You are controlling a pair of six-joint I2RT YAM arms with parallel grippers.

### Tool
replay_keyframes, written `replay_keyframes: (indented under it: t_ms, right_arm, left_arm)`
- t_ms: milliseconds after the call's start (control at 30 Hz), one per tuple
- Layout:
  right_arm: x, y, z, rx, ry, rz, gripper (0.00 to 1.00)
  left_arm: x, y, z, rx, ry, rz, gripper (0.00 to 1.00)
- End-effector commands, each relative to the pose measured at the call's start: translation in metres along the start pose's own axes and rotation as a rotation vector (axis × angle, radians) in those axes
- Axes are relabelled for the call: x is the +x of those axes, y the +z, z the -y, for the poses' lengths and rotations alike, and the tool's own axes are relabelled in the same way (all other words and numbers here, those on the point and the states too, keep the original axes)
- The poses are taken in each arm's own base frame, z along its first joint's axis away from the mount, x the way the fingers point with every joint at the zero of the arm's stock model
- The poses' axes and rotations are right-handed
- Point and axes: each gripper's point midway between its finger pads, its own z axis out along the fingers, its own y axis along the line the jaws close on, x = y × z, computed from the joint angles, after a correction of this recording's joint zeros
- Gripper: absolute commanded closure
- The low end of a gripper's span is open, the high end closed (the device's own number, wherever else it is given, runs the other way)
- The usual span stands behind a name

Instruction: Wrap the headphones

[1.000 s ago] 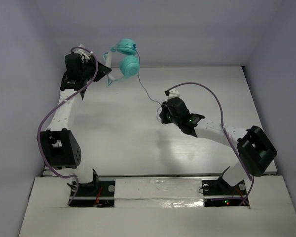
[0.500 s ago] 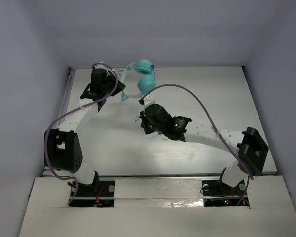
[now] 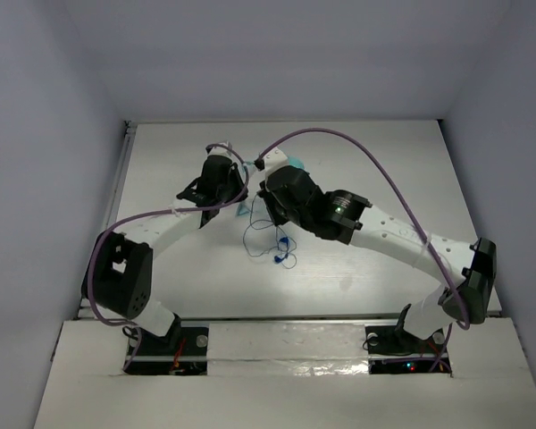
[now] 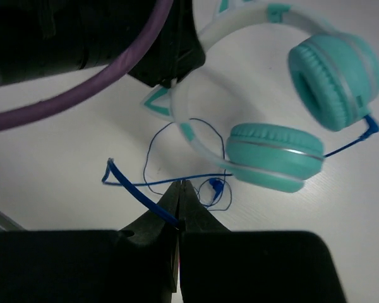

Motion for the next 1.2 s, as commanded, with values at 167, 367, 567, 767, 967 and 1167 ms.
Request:
replay_keyframes:
  t_ms: [167, 367, 567, 767, 967, 1167]
  right_arm:
    - [-0.011, -0.020, 0.040, 0.162, -0.074, -0.002, 1.00]
    - [-0.011, -0.026, 0.070, 0.297, -0.087, -0.016, 1.00]
    - [-0.008, -0.053, 0.090, 0.375, -0.089, -0.042, 1.00]
    - [0.015, -0.064, 0.111, 0.458, -0.113, -0.107, 1.00]
    - [0.029, -0.079, 0.125, 0.479, -0.070, -0.112, 1.00]
    - [0.037, -0.080, 0.132, 0.488, -0.058, -0.129, 1.00]
  left_arm:
    - [-0.048, -0.042, 0.030, 0.116, 0.031, 0.202, 1.00]
    - [-0.039, -0.052, 0.036, 0.113, 0.104, 0.172, 1.00]
    - [-0.023, -0.055, 0.046, 0.091, 0.211, 0.115, 1.00]
    - [0.008, -0.049, 0.063, 0.149, 0.288, 0.025, 1.00]
    - [0.011, -0.057, 0.066, 0.173, 0.307, 0.019, 1.00]
    - [0.002, -0.074, 0.073, 0.168, 0.344, 0.022, 1.00]
